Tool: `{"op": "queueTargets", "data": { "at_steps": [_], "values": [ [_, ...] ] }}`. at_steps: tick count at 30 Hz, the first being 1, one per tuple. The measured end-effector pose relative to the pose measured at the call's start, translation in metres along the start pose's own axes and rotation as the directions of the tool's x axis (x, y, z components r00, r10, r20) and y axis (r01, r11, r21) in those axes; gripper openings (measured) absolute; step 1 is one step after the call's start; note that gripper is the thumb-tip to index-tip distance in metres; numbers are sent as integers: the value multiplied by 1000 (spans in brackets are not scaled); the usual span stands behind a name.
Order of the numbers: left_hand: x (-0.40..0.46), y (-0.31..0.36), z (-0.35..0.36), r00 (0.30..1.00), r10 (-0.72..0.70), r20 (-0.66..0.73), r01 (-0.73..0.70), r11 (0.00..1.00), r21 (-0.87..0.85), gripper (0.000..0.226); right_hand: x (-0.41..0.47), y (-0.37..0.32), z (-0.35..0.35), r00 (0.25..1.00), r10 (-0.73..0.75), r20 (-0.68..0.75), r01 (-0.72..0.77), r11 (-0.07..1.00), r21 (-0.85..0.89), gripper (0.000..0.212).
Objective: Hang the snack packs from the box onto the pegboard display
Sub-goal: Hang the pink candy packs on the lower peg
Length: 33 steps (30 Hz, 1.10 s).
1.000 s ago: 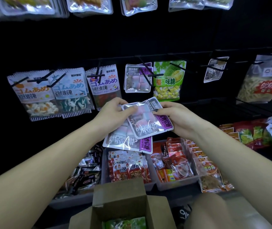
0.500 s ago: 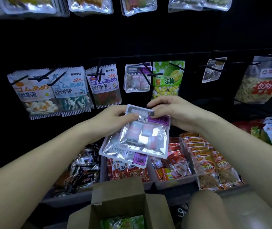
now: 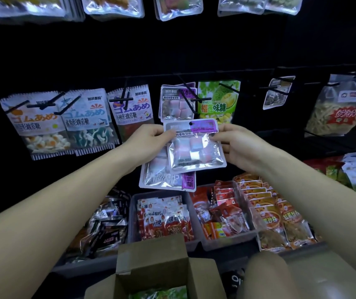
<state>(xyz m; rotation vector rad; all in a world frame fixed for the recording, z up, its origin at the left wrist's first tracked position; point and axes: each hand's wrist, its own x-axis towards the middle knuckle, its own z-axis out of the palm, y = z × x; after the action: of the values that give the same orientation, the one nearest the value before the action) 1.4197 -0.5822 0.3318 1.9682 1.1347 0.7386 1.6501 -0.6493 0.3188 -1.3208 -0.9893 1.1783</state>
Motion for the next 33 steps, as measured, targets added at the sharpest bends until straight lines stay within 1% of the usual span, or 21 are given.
{"op": "queueTargets", "data": {
  "at_steps": [4, 6, 7, 9, 10, 12, 15, 17, 19, 21, 24, 27, 31, 33],
  "values": [
    [17, 12, 5, 999, 53, -1, -53, 997, 52, 39, 11, -1, -10, 999, -25, -46, 26, 1000, 16, 8],
    [25, 15, 7, 998, 59, -7, -59, 997, 58, 31, 18, -2, -12, 997, -46, -68, 47, 999, 20, 13],
    [29, 16, 8, 998, 55, -12, -54, 997, 57, 30, 21, -3, -13, 995, -59, -82, 61, 998, 21, 14],
    [37, 15, 9, 999, 44, -29, -42, 997, 58, 36, 29, -3, -14, 989, -87, -118, 89, 996, 6, 9],
    [41, 14, 10, 999, 37, -39, -34, 998, 61, 37, 31, -3, -13, 986, -95, -138, 96, 995, 2, 10],
    [46, 11, 11, 998, 32, -53, -29, 997, 66, 33, 37, -1, -12, 982, -91, -165, 93, 996, 6, 17],
    [53, 3, 12, 998, 32, -57, -28, 997, 72, 32, 43, 1, -11, 982, -93, -162, 96, 995, 12, 14],
    [56, -1, 12, 998, 38, -56, -34, 997, 69, 34, 47, 3, -11, 982, -102, -160, 106, 994, 15, 12],
    [59, -4, 11, 998, 34, -55, -31, 998, 59, 41, 52, 5, -11, 981, -108, -160, 112, 994, 18, 9],
    [64, -5, 11, 998, 36, -56, -32, 997, 69, 42, 58, 6, -10, 981, -100, -168, 106, 994, 24, 8],
    [74, -8, 11, 997, 36, -66, -28, 993, 115, 41, 70, 7, -8, 978, -103, -179, 110, 993, 29, 10],
    [89, -15, 11, 995, 26, -92, -9, 985, 171, 49, 88, 5, -6, 976, -113, -184, 117, 993, 12, 11],
    [117, -21, 7, 991, 18, -134, 22, 957, 290, 58, 120, 2, -2, 964, -111, -240, 115, 993, 5, 11],
    [133, -22, 6, 986, 12, -164, 46, 938, 343, 60, 139, -1, 0, 961, -104, -258, 111, 994, 14, 15]
  ]
}}
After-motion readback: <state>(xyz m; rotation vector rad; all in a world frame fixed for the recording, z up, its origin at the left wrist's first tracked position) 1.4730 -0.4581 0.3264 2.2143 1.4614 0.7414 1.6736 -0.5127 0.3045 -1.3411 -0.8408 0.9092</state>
